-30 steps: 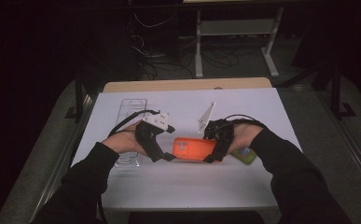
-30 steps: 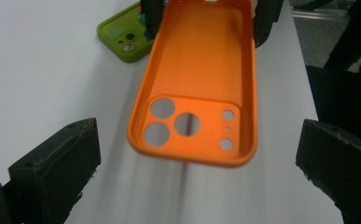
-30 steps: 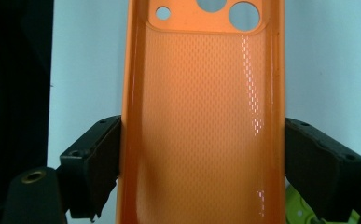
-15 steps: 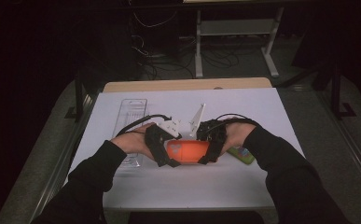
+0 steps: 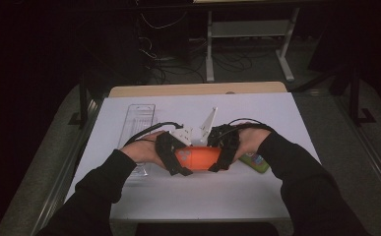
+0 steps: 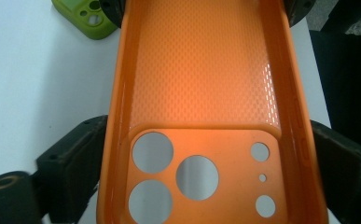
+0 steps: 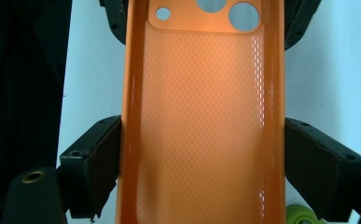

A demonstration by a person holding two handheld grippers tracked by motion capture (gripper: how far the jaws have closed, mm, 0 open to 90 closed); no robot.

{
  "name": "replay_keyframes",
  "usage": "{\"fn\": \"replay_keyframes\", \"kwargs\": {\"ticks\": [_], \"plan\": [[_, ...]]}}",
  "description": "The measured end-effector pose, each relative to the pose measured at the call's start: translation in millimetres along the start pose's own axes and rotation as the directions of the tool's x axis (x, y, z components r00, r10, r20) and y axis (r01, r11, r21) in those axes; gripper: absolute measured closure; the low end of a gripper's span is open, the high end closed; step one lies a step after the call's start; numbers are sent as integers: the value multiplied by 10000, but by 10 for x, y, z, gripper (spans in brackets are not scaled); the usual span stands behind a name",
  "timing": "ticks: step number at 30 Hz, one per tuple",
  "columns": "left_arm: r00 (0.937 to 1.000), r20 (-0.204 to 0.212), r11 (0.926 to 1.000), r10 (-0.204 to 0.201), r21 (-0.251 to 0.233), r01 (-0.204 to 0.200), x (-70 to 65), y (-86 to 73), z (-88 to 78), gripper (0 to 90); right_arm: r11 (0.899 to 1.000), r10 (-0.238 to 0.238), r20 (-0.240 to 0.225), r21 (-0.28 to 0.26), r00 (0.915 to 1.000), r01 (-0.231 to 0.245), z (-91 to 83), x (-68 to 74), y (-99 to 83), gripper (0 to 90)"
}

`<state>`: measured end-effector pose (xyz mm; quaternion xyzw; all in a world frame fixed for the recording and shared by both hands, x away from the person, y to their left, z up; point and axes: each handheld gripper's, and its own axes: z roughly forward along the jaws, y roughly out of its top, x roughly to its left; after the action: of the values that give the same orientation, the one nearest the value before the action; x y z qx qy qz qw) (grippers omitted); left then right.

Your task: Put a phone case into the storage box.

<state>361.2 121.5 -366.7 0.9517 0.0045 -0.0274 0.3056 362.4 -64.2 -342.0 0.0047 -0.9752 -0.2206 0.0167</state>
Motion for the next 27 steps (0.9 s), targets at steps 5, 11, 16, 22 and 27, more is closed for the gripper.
{"fn": "replay_keyframes", "kwargs": {"ticks": [5, 11, 16, 22, 27], "plan": [[9999, 137, 10000, -33, 23, 33, -8, -3, -1, 145, 10000, -31, 76, 88, 10000, 31, -2, -3, 5, 156], [9997, 250, 10000, -63, 54, 62, 5, -8, -7, 153, 9999, -56, 70, 121, 10000, 55, -4, -2, 16, 156], [9999, 88, 9999, -51, 106, 50, -18, 7, -12, 159, 9999, -60, -36, 89, 10000, 60, 2, -10, 10, 154], [9999, -109, 10000, -67, -62, 66, -59, -15, -26, 165, 9999, -89, 57, -148, 9999, 90, -18, 0, -7, 149], [9991, -275, 9993, -315, -217, 309, -110, -25, -31, 167, 9974, 146, -100, -698, 9998, -152, -22, -4, -48, 124]]}}
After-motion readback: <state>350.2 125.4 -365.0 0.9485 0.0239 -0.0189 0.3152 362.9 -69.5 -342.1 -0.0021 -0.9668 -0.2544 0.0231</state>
